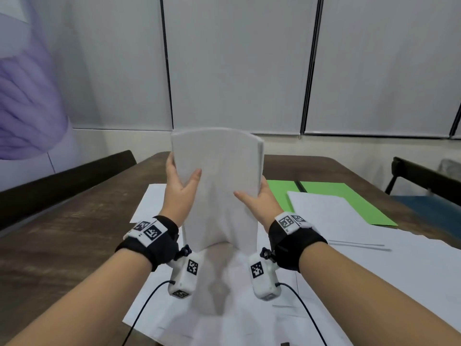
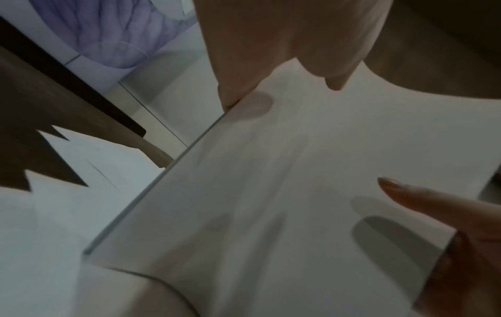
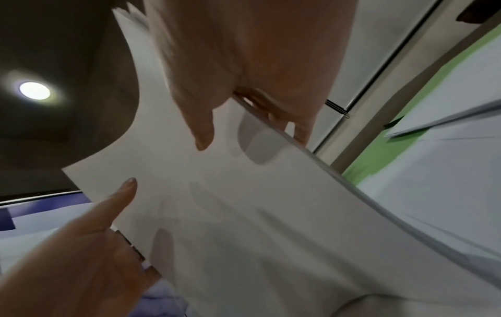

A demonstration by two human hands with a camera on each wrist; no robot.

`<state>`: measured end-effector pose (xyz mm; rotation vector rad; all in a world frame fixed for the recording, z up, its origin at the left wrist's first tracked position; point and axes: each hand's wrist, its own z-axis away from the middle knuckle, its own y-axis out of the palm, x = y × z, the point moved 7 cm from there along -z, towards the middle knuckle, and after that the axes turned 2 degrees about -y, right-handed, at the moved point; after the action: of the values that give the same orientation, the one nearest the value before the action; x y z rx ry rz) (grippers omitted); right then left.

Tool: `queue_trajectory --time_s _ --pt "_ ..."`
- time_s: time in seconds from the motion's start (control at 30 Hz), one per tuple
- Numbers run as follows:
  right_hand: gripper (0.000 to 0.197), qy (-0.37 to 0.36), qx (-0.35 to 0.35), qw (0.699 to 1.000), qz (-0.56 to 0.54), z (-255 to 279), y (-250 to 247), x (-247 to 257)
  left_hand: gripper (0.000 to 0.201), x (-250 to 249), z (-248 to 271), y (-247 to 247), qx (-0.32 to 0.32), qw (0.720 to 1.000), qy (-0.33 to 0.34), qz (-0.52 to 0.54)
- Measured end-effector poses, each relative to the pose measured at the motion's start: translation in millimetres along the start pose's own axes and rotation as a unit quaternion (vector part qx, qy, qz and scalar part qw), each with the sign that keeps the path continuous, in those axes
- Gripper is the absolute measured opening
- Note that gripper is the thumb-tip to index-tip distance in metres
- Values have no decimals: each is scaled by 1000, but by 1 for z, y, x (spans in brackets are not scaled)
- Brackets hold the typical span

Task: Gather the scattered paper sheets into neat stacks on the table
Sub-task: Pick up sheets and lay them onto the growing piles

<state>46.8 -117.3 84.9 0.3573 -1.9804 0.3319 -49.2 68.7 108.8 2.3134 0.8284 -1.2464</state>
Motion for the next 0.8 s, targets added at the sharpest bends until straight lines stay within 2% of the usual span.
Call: queue_trajectory --time_s 0.07,0.17,0.23,0.37,0.47,0.57,0.67,0.8 --pt "47 9 -34 999 -26 2 -4 -8 66 4 7 2 4 1000 0 -7" --pt "32 24 -74 997 -30 0 -7 -13 61 7 7 0 -2 1000 0 -26" --pt "29 18 -101 994 -22 -6 -12 -8 57 1 3 -1 -15 999 14 -32" --pt "34 11 -103 994 -41 -15 -17 0 54 -10 -3 -9 -60 997 32 -30" --pt "37 55 -65 996 -27 -5 -9 -21 57 15 4 -12 -51 998 -31 -8" --pt "36 94 -38 995 -17 12 0 -51 46 54 22 -12 -36 993 -104 -31" --pt "29 106 -50 993 -6 19 0 -66 35 74 37 -12 -45 989 -129 -59" --pt "27 115 -65 991 4 21 -2 -77 37 84 43 -14 -48 987 -138 -69"
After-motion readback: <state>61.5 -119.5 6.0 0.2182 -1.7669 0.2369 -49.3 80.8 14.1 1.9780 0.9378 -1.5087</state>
